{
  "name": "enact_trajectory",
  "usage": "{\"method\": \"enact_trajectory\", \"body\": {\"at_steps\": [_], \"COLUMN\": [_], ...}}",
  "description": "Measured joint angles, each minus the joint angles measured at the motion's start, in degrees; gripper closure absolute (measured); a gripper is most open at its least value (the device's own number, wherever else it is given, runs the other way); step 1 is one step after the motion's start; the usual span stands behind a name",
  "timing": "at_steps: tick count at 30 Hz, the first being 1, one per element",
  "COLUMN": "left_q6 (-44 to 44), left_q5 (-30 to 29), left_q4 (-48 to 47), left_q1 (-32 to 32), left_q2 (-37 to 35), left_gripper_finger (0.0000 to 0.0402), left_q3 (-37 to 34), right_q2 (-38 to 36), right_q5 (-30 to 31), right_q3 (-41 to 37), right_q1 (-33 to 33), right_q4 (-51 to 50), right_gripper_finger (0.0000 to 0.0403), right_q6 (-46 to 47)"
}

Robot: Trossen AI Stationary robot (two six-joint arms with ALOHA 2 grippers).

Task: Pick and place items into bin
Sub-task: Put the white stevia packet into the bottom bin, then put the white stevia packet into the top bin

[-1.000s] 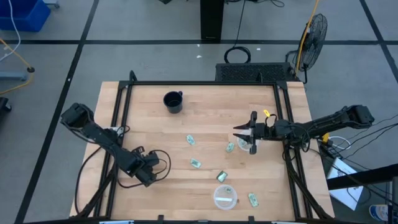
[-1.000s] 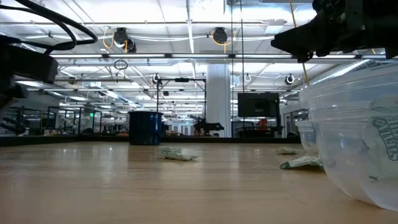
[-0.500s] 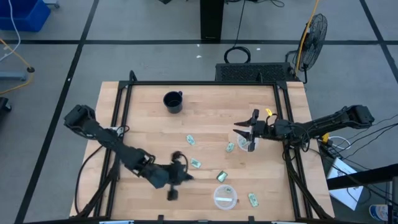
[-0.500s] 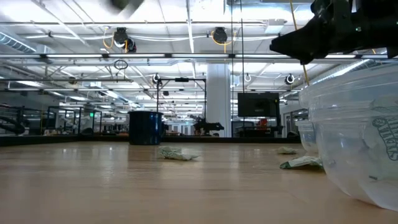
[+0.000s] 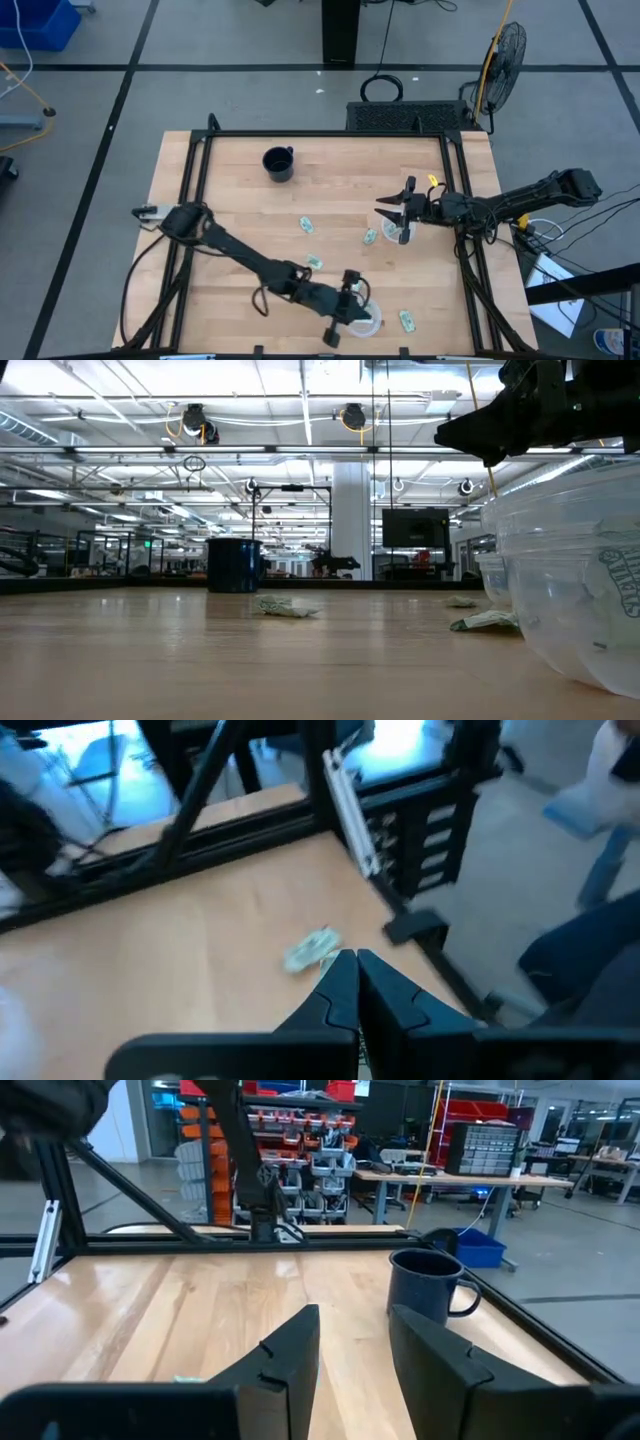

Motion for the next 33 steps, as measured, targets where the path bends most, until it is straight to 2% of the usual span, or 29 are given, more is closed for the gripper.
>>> {"method": "enact_trajectory", "body": {"at_steps": [7, 11, 18, 24, 28, 33], "left_q6": [-5.9, -8.02, -10.36, -12.71, -11.63, -8.79], "left_q5": [1.42, 1.41, 5.54, 5.91, 5.96, 6.02], "left_q4": [1.45, 1.8, 1.34, -5.27, -4.21, -3.01], "left_q1": [0.77, 0.92, 2.5, 3.35, 3.37, 3.37], "left_q2": [7.26, 9.04, 9.09, 9.09, 8.89, 6.02], "left_gripper_finger": [0.04, 0.04, 0.0376, 0.0336, 0.0317, 0.0315], "left_q3": [0.94, 0.93, 0.95, 0.95, 0.98, 0.95], "right_q2": [0.02, 0.01, 0.02, 0.0, 0.0, 0.0], "right_q5": [-0.02, -0.02, -0.02, -0.04, -0.04, -1.78], "right_q3": [0.0, 0.0, 0.0, 0.0, 0.0, 0.0], "right_q1": [0.0, 0.0, 0.0, 0.0, 0.0, -0.02], "right_q4": [-0.11, -0.04, 0.66, 0.79, 0.81, 0.79], "right_gripper_finger": [0.0287, 0.0287, 0.0287, 0.0287, 0.0287, 0.0287], "right_q6": [0.71, -0.42, -1.28, -1.28, -1.29, -1.7]}}
